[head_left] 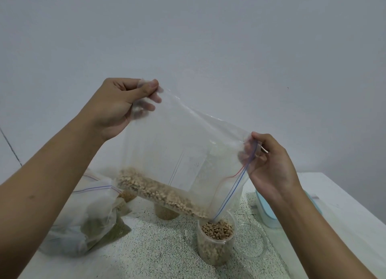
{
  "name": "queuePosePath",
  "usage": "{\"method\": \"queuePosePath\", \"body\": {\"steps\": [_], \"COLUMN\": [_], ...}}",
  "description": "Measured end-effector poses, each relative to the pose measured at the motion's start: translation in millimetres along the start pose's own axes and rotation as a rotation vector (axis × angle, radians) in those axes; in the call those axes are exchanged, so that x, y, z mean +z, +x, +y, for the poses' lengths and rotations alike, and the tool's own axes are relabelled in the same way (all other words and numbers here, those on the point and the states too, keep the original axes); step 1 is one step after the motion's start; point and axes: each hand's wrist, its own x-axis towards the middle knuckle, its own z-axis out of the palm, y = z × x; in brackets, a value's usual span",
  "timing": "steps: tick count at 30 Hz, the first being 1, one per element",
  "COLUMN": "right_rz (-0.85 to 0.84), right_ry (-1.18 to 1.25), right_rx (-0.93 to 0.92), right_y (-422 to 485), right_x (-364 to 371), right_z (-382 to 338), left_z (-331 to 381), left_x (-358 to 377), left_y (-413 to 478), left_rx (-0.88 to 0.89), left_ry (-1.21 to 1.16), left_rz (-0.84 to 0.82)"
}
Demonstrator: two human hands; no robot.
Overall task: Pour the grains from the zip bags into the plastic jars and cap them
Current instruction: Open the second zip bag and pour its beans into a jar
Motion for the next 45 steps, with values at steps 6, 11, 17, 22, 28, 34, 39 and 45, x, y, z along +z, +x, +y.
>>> {"method": "queuePosePath", "body": {"steps": [6,11,17,22,28,34,39,45], "right_rz": [-0.001,-0.006,-0.031,-0.074,-0.046,0.003,0.045,0.073], "right_ry": [0.012,0.001,-0.075,-0.179,-0.247,-0.403,-0.470,-0.491], "right_rx": [0.005,0.000,-0.054,-0.101,-0.174,-0.302,-0.392,-0.452], "right_y": [2.2,4.5,2.5,-1.2,-5.7,-7.6,-10.0,-8.5], "right_x": [-1.9,-3.7,-7.1,-14.6,-16.8,-16.2,-16.0,-16.7], "right_z": [1.5,3.4,7.1,10.4,16.9,22.7,23.5,22.8], "left_z": [-1.6,-4.9,-16.0,-28.6,-35.7,-34.5,-30.1,-23.9], "left_x": [-1.5,-2.4,-2.4,-4.8,-3.0,-6.3,-6.6,-4.8], "left_y": [3.1,5.9,8.6,7.4,2.0,2.4,4.0,7.7], "left_rx": [0.015,0.045,0.216,0.320,0.439,0.444,0.444,0.446], "left_ry": [0.003,0.040,0.179,0.342,0.466,0.470,0.460,0.451], "left_rz": [0.004,0.022,0.118,0.142,0.187,0.177,0.145,0.134]}}
